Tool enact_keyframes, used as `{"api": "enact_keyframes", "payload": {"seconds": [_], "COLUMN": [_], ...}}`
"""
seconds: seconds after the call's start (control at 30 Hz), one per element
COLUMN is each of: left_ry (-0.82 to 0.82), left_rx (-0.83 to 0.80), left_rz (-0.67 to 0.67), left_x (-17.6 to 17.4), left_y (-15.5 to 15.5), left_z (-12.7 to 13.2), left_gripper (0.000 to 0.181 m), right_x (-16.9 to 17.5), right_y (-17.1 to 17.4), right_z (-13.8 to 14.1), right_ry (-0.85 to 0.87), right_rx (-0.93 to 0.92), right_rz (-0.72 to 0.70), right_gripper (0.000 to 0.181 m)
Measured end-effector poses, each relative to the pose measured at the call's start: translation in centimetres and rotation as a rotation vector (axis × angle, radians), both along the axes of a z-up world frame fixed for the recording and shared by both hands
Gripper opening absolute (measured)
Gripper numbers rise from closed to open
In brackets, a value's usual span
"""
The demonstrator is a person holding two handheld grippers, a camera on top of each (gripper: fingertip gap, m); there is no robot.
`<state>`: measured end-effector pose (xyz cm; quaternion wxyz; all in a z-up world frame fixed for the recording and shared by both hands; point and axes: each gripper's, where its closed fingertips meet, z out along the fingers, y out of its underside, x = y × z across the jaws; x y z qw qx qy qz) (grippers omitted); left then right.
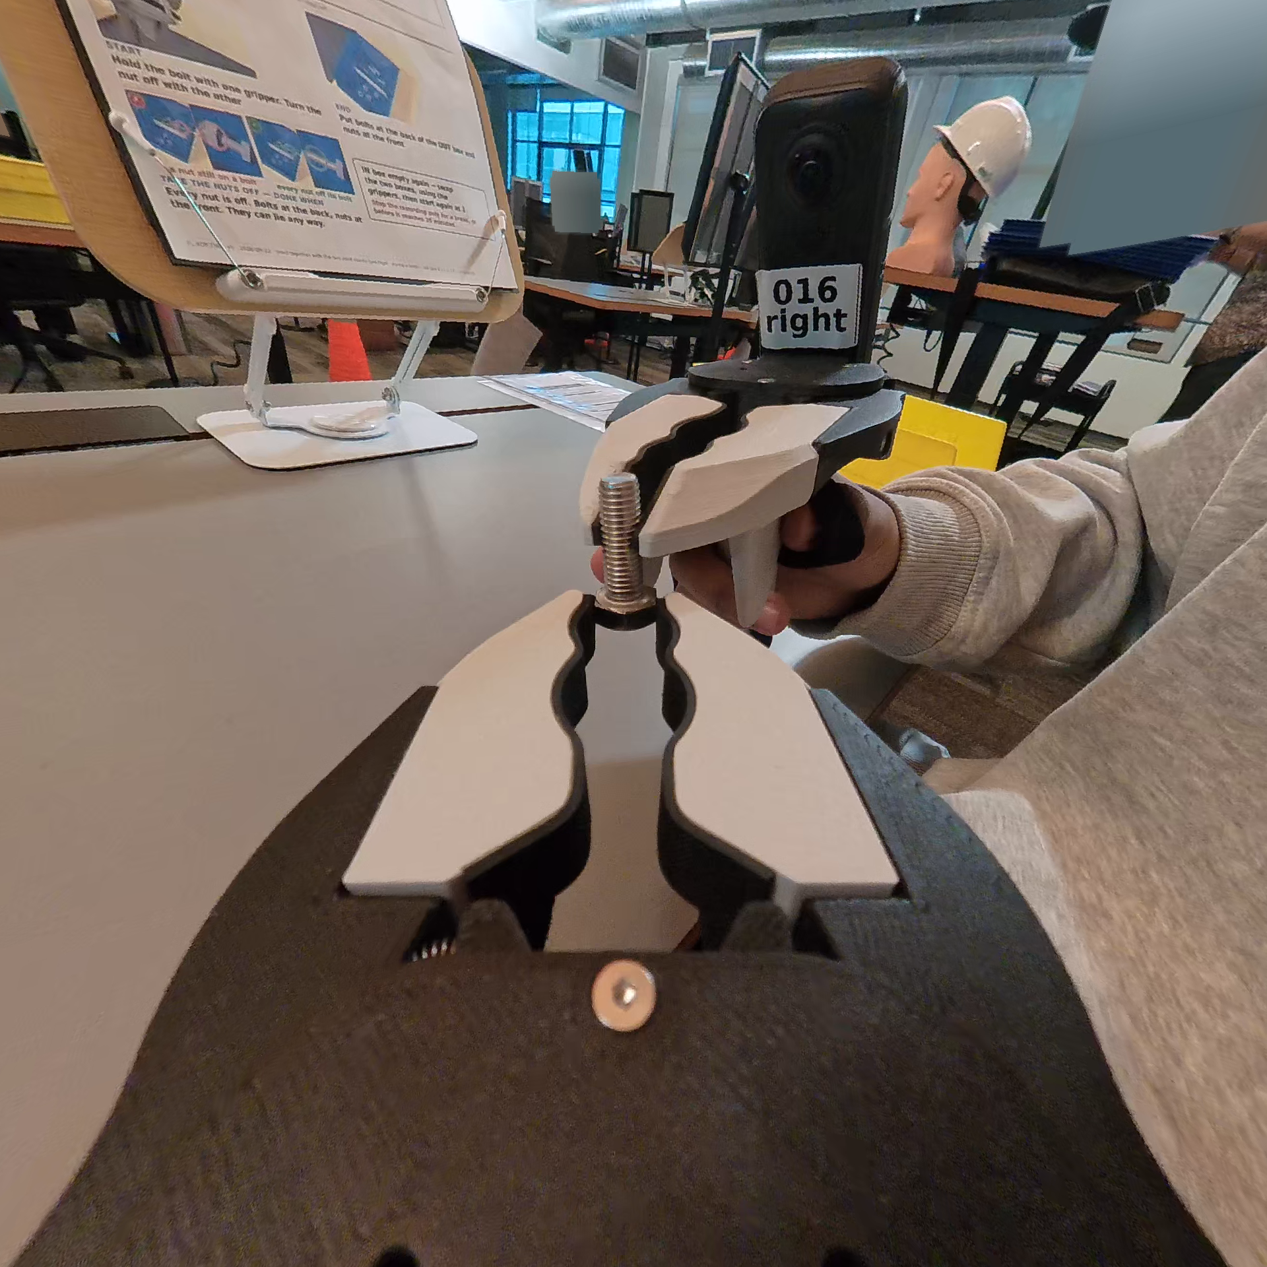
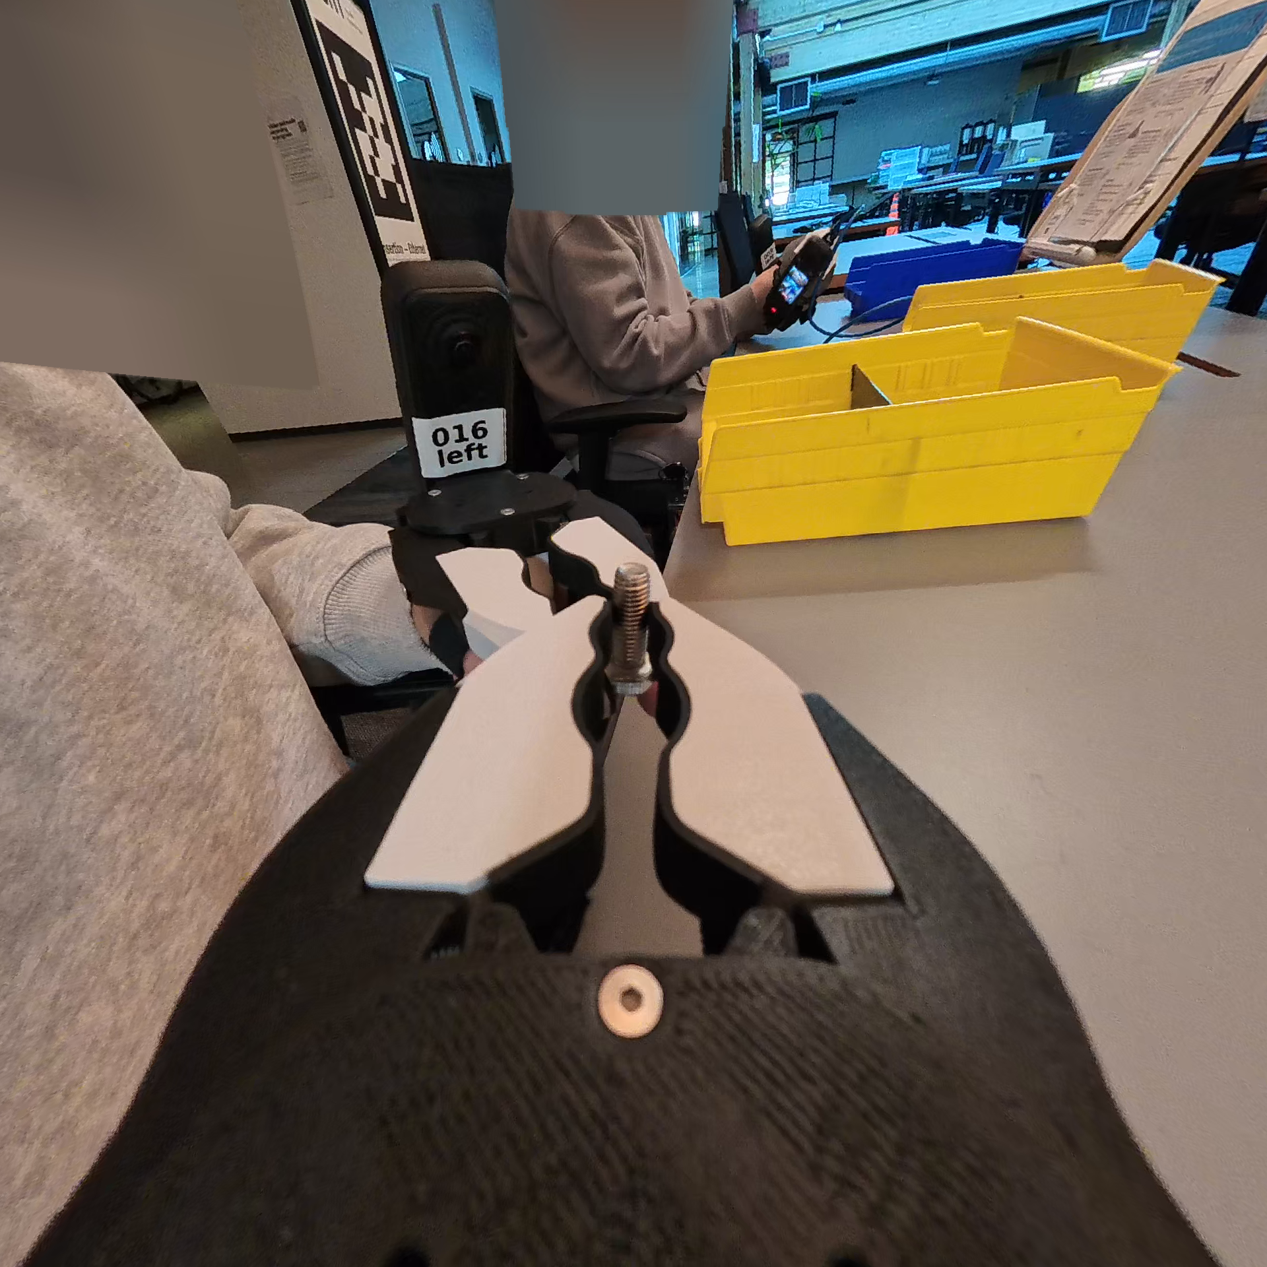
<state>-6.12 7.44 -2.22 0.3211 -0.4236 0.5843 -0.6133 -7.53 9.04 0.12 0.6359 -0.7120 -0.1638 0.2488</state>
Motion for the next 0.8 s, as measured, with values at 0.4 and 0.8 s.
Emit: {"api": "enact_keyframes", "payload": {"seconds": [0.4, 0.8], "left_ry": [-0.015, 0.092], "left_rx": [-0.005, 0.197], "left_rz": [0.024, 0.522], "left_x": [-0.2, -2.1], "left_y": [0.7, 21.7], "left_z": [0.7, 8.4], "left_gripper": [0.017, 0.017], "right_x": [-0.3, 3.9], "right_y": [0.6, -3.5], "right_z": [0.3, 1.3], "right_ry": [0.048, 0.113], "right_rx": [-0.003, -0.009], "right_rz": [0.004, -0.152], "right_gripper": [0.010, 0.032]}}
